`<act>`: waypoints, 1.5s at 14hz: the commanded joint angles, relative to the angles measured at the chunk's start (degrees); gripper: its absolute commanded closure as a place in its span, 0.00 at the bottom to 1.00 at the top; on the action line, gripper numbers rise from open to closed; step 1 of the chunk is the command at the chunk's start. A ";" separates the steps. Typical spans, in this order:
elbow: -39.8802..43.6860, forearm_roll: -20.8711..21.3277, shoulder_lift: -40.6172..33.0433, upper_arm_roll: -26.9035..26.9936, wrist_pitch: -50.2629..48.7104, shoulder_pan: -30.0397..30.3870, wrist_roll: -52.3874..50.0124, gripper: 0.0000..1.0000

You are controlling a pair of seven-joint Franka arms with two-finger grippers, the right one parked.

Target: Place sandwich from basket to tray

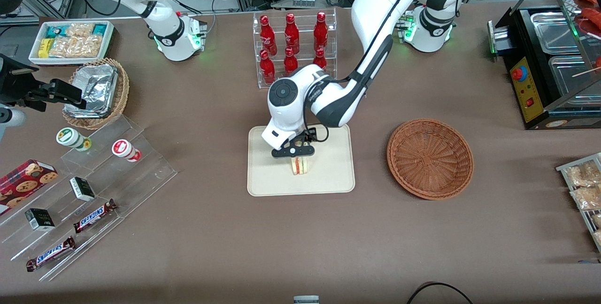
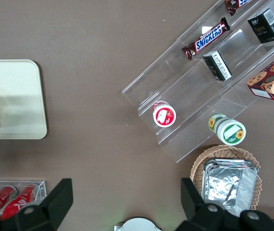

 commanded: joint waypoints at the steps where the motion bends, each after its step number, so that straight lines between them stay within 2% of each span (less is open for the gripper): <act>1: -0.96 0.87 -6.75 1.05 -6.59 -0.24 -1.80 0.00; 6: -5.51 1.04 -20.72 3.23 -17.58 7.66 -1.37 0.00; 10: -13.77 2.71 -28.64 3.51 -17.68 13.72 2.68 0.00; 16: -21.34 1.57 -40.07 3.42 -18.56 22.87 17.77 0.00; 21: -21.17 -2.29 -45.35 3.42 -24.53 32.01 34.29 0.00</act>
